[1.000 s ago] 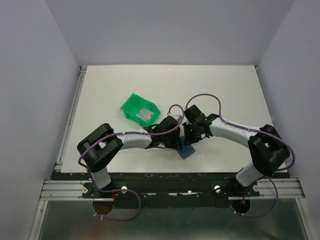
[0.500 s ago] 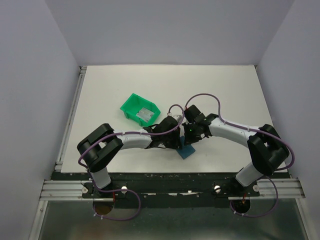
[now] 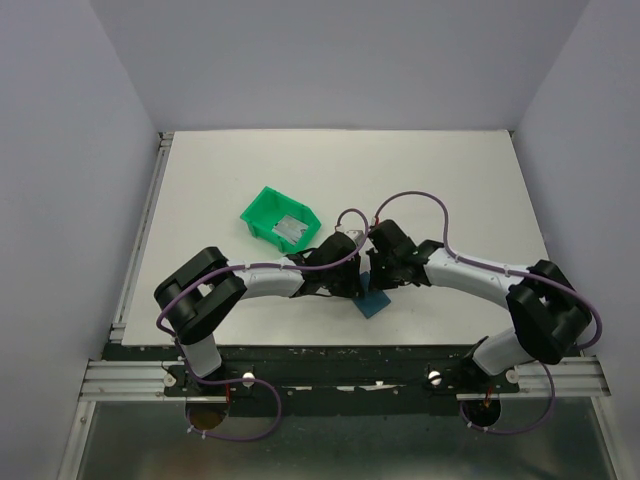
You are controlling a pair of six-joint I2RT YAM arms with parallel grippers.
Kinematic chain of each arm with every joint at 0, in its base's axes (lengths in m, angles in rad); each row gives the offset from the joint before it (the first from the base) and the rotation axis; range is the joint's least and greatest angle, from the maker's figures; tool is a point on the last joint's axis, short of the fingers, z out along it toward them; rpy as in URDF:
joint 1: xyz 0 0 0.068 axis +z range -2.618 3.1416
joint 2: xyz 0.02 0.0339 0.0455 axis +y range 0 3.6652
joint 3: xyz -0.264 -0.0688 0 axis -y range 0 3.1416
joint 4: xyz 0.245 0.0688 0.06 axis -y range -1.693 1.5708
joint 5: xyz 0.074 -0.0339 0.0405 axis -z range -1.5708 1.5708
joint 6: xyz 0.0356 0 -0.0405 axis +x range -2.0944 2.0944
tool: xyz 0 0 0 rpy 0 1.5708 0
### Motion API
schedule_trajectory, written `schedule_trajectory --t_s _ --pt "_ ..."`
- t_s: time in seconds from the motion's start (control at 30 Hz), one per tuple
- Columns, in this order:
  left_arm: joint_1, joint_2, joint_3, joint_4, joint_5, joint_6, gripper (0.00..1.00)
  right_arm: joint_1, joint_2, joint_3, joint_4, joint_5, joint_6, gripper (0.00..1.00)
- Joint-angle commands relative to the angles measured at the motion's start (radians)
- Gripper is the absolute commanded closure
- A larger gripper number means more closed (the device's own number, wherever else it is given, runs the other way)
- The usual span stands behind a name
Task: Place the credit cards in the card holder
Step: Close the card holder at the center of the board.
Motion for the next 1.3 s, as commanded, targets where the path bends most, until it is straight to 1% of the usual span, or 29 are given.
schedule_trajectory --t_s 0.0,0.23,0.73,0.93,1.03,1.1,1.17,1.27 --pt "-0.002 0.056 -0.015 -0.058 -0.010 0.013 1.00 0.034 0.043 -0.057 -0.031 0.079 0.033 1.00" --pt "-0.001 0.051 -0.022 -0.058 -0.011 0.013 1.00 0.065 0.027 -0.112 -0.001 0.133 0.091 1.00" --pt "-0.002 0.059 -0.019 -0.059 -0.011 0.012 1.00 0.182 -0.040 -0.204 0.039 0.259 0.228 1.00" --pt "-0.002 0.057 -0.013 -0.058 -0.010 0.013 1.00 0.185 -0.014 -0.206 0.046 0.262 0.245 1.00" --pt "-0.002 0.056 -0.007 -0.064 -0.011 0.015 1.00 0.183 -0.055 -0.180 0.052 0.263 0.217 0.99" --pt "-0.002 0.050 -0.001 -0.072 -0.019 0.019 1.00 0.182 -0.103 -0.146 0.046 0.271 0.186 0.96" --pt "-0.002 0.034 0.001 -0.075 -0.026 0.021 1.00 0.185 -0.152 -0.108 0.044 0.277 0.154 0.90" --pt "0.001 0.014 0.020 -0.091 -0.037 0.030 1.00 0.182 -0.221 -0.040 0.035 0.303 0.113 0.79"
